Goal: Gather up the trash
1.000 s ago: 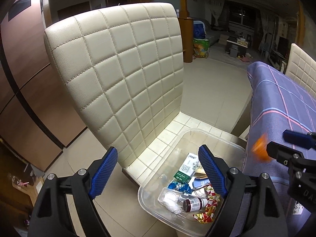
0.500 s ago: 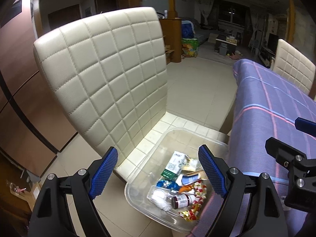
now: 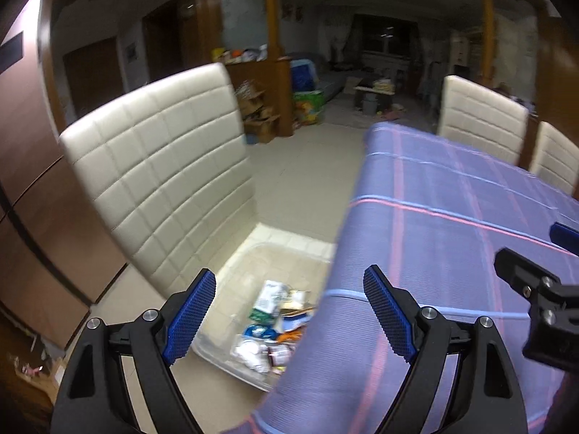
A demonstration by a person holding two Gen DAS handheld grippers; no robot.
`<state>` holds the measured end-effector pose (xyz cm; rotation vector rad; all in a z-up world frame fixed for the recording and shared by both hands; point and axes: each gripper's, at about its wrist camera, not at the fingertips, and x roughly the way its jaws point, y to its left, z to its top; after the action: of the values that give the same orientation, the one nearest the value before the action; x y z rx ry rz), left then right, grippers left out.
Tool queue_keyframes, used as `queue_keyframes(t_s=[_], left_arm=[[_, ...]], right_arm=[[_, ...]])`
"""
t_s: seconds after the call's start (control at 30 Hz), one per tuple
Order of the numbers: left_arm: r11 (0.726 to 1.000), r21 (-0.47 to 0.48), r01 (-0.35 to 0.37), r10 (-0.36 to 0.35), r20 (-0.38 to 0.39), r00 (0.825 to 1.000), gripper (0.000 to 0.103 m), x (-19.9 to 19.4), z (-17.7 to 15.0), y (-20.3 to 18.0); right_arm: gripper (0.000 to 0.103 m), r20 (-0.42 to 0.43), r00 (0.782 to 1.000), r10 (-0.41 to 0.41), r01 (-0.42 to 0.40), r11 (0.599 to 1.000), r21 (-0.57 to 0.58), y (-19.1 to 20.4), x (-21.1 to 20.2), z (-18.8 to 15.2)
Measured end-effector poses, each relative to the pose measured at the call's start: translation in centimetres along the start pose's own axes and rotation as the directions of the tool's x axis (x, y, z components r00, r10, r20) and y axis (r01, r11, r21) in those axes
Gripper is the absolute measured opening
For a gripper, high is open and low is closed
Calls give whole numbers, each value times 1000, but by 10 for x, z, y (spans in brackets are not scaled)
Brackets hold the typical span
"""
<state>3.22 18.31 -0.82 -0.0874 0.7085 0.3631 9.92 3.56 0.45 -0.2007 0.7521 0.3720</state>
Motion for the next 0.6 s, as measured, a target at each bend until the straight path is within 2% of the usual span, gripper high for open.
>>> queue_keyframes(t_s=[0.17,0.27,0.37,0.47,0.6], left_arm=[[994,19,108,-108,1,994,82,-29,-1,-29],[983,25,184,-185,24,982,82,-46,-5,-43],[978,48,203,-205,39,978,82,-60,-9,-58],[978,82,191,-196,52,979,82,-74,-12,-74],[970,94,224,-232,85,969,82,-92,-13,-85]], right_arm=[[99,37,998,-57,54,997,54,-28,-47,-16],[99,79,991,-105,98,991,86,-40,-72,-27],[99,104,980,-168,155,980,126,-50,-94,-37],[99,137,965,-223,202,968,151,-60,-113,-45],[99,180,943,-280,245,950,193,-72,-137,-55]])
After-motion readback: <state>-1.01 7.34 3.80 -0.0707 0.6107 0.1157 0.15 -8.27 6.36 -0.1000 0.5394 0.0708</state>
